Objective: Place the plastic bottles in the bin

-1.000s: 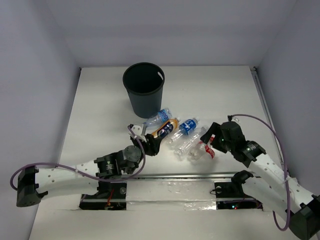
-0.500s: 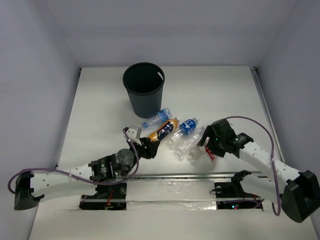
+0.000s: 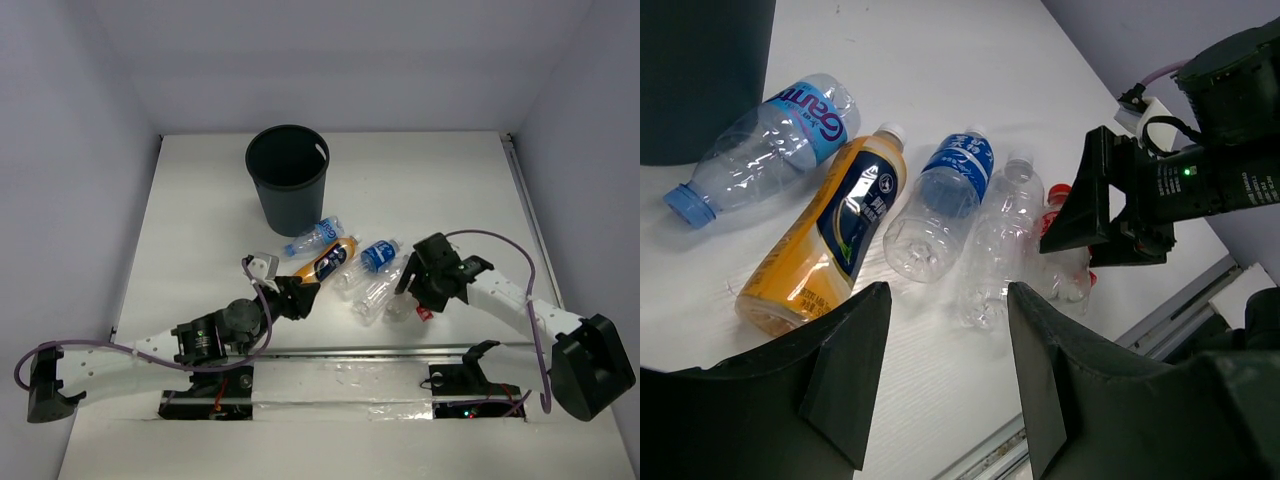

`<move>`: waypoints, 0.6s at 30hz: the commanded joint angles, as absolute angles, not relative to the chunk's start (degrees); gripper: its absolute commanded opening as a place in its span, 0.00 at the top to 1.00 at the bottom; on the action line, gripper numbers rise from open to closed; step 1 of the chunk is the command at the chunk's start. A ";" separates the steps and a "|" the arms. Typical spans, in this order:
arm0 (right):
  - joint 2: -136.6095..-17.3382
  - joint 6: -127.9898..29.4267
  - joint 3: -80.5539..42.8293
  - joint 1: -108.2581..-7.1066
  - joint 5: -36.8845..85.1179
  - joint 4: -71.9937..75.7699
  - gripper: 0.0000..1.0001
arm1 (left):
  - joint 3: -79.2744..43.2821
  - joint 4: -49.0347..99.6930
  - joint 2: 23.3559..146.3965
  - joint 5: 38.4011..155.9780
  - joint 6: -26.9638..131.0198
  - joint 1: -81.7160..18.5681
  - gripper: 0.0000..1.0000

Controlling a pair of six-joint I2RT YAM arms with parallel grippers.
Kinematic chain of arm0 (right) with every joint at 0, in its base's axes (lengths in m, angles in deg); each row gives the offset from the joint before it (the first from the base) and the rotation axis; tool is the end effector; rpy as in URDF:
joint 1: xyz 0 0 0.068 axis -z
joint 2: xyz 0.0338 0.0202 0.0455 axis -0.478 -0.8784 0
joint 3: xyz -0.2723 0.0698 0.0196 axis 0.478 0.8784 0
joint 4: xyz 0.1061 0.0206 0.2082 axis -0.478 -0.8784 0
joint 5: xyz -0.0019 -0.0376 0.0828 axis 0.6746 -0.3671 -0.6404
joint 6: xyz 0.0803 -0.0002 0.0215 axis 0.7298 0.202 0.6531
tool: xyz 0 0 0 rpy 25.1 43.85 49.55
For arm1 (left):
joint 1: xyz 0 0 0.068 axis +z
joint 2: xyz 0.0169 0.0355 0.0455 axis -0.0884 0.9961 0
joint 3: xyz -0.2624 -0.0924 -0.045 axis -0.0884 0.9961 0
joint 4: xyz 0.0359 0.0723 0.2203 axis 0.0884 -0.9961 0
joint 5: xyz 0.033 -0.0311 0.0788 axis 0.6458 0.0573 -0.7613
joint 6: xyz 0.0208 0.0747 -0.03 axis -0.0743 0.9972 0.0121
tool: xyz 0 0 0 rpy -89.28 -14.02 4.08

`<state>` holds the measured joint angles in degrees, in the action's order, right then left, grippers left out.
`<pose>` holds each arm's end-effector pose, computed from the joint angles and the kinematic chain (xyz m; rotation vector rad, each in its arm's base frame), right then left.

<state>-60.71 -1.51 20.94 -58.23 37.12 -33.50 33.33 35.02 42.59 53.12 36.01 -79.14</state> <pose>0.1631 0.0850 0.1760 0.6184 2.6684 0.3129 0.0814 -0.1306 0.2743 0.1573 1.6425 -0.8874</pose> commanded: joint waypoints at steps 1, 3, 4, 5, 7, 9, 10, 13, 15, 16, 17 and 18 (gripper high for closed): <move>-62.68 -2.83 18.45 -58.44 36.68 -35.84 0.23 | 34.05 37.55 41.64 53.69 36.80 -78.90 0.53; -63.22 -3.53 18.28 -58.44 35.72 -36.10 0.24 | 34.05 37.38 41.29 53.51 36.80 -78.90 0.53; -63.74 -3.80 18.28 -58.44 34.93 -36.45 0.28 | 34.13 37.38 41.03 53.42 36.80 -78.90 0.53; -63.74 -4.06 18.10 -58.44 34.75 -37.76 0.31 | 34.31 37.38 40.94 53.42 36.71 -78.90 0.53; -62.96 -4.59 16.61 -58.44 35.70 -39.61 0.39 | 34.40 37.29 40.32 53.33 36.71 -78.90 0.53; -59.28 -4.24 15.21 -58.44 37.46 -42.59 0.46 | 34.57 37.55 40.06 53.07 36.63 -78.90 0.53; -57.78 -4.07 13.20 -58.44 39.65 -43.91 0.52 | 34.66 37.73 40.06 53.07 36.63 -78.90 0.53; -52.42 -4.06 9.42 -58.44 41.77 -48.57 0.54 | 34.66 37.99 40.67 53.07 36.63 -78.90 0.53; -50.14 -4.41 7.47 -58.44 42.30 -51.81 0.54 | 34.49 38.25 41.46 53.24 36.63 -78.90 0.53; -49.69 -5.55 4.68 -58.44 42.74 -52.70 0.54 | 34.49 38.25 41.72 53.33 36.63 -78.90 0.53; -49.60 -6.26 2.74 -58.44 43.27 -53.58 0.53 | 34.40 38.43 41.99 53.33 36.63 -78.90 0.53; -49.68 -6.87 0.54 -58.44 44.05 -53.50 0.53 | 34.31 38.43 42.42 53.25 36.63 -78.90 0.53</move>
<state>-50.46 -4.57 6.93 -58.23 40.27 -49.22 33.99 35.59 41.63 53.31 36.12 -79.14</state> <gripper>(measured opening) 0.664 0.469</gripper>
